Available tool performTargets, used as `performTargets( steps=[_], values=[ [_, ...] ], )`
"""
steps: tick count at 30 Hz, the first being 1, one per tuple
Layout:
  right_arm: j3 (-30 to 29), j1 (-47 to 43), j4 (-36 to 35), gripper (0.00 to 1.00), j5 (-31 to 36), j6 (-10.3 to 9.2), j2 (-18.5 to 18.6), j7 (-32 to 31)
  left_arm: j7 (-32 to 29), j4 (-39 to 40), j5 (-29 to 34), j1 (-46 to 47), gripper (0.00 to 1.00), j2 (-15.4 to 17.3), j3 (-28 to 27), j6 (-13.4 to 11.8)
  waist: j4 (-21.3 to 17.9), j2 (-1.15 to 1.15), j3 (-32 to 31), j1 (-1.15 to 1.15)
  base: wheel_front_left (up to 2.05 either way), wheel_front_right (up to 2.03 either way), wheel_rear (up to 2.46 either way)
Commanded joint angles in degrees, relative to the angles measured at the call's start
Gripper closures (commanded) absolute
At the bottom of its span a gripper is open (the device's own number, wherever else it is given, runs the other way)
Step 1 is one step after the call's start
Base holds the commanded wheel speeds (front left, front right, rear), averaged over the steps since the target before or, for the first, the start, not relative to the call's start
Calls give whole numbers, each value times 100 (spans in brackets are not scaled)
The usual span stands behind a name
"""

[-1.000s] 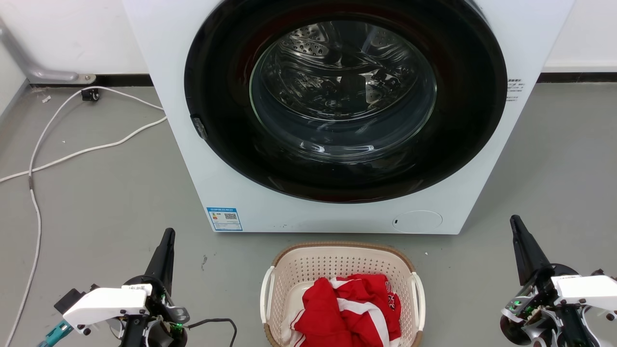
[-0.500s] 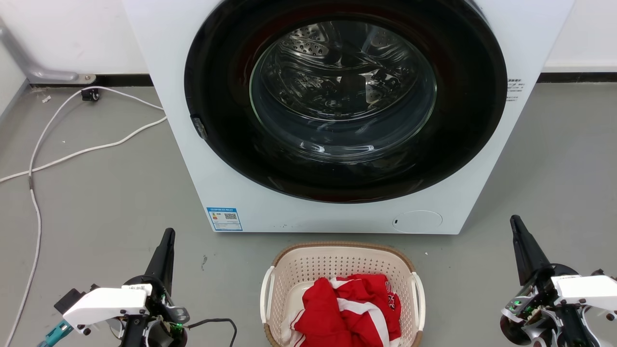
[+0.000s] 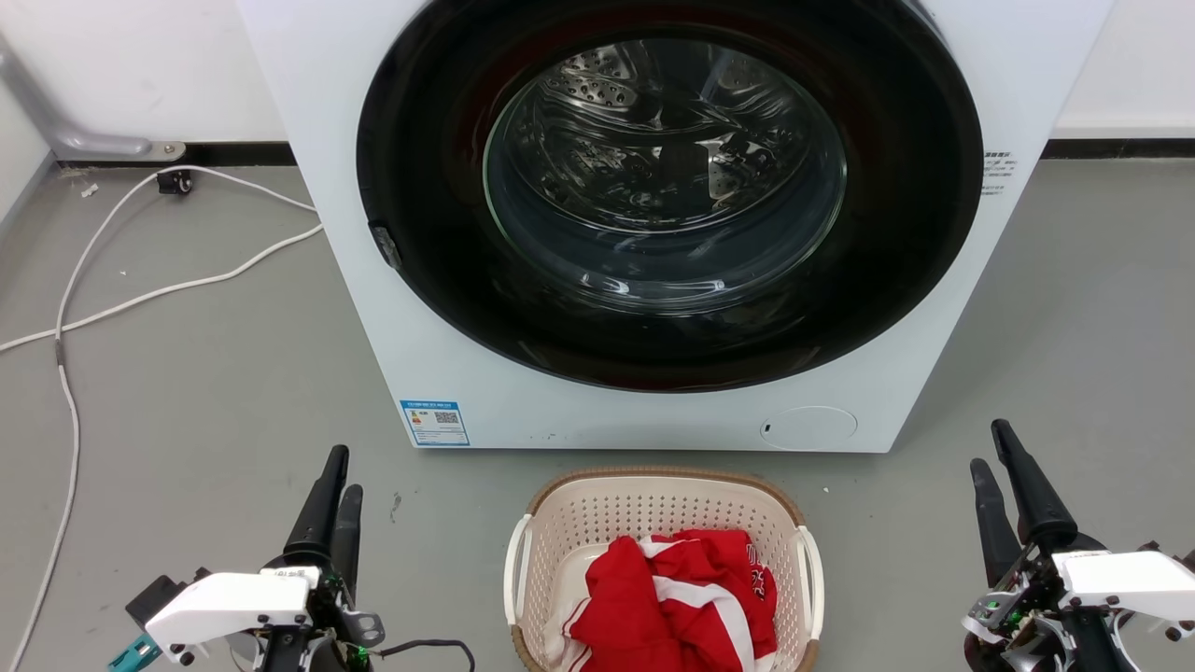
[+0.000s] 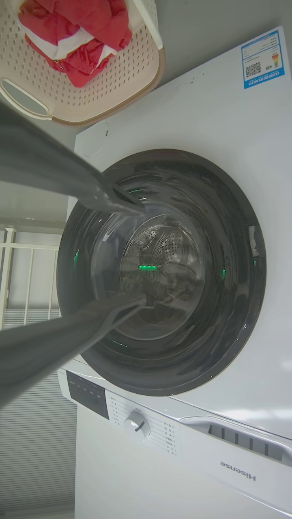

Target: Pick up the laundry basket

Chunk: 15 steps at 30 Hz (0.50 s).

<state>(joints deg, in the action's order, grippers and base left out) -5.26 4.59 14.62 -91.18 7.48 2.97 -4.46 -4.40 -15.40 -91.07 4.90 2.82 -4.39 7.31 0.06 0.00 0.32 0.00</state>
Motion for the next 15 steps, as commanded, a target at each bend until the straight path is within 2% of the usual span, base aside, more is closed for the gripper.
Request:
performTargets(
  steps=[1,8,15],
  values=[
    [22,32,-138,0,62,0,6,46,47,117,64,143,0,15,39,3,2,0,3,0,0,0,0],
    [19,29,-239,0,719,0,5,236,238,275,701,224,0,57,167,5,15,0,28,0,0,0,0],
    [30,35,-397,0,2045,0,4,411,412,453,1668,288,0,51,243,6,28,0,61,0,0,0,0]
  ],
)
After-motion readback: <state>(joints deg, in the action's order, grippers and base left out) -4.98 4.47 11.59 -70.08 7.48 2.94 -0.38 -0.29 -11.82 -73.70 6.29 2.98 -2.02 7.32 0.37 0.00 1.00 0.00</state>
